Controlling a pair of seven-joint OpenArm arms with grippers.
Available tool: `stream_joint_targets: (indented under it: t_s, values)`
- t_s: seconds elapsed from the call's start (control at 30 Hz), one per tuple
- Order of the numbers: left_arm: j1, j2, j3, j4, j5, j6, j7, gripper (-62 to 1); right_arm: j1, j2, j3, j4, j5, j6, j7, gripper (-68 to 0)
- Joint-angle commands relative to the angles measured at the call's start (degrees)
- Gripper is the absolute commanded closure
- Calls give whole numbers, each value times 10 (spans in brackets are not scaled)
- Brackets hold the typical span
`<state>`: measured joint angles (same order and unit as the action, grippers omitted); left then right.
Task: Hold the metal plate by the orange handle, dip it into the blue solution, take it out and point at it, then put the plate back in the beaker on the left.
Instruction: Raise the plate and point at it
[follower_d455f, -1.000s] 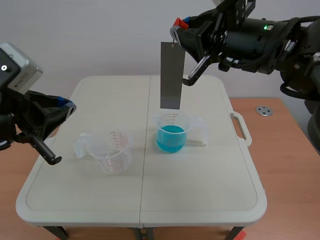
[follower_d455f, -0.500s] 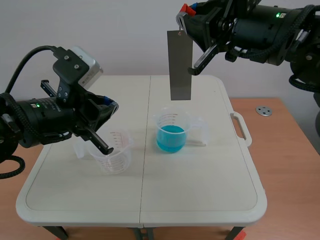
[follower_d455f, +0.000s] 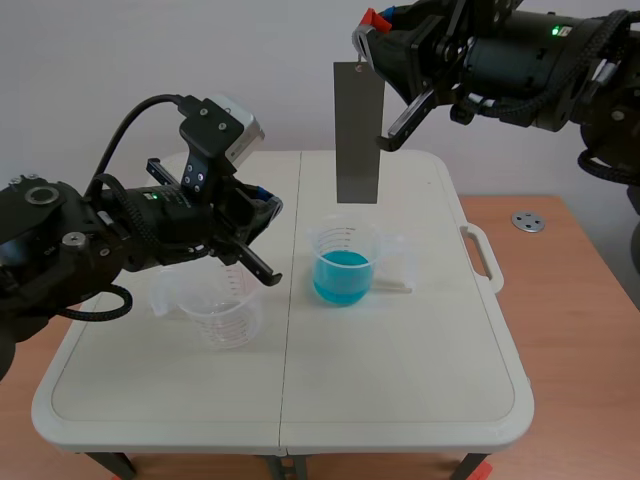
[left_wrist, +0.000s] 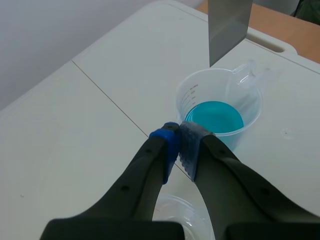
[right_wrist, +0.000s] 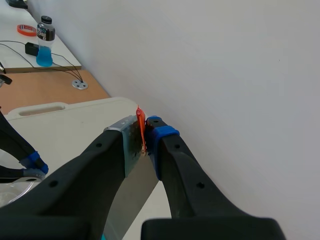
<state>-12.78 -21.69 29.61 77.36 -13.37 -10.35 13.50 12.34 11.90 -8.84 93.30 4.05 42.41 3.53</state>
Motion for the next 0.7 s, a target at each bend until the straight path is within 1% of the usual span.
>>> stream_joint_targets:
  t_s: [0.0, 0.17, 0.33, 0.67]
  values:
    - [-14, 9, 0, 1, -3, 1, -5, -12, 10, 1, 2, 15, 7, 3, 9, -13]
    - [-31, 32, 0, -24, 0, 0, -6, -12, 10, 1, 2, 15, 9, 3, 9, -13]
    - [-34, 50, 1, -32, 25, 0, -8, -12, 10, 1, 2, 15, 18, 3, 6, -13]
    - [-34, 55, 1, -35, 25, 1, -3, -12, 10, 1, 2, 15, 22, 3, 2, -13]
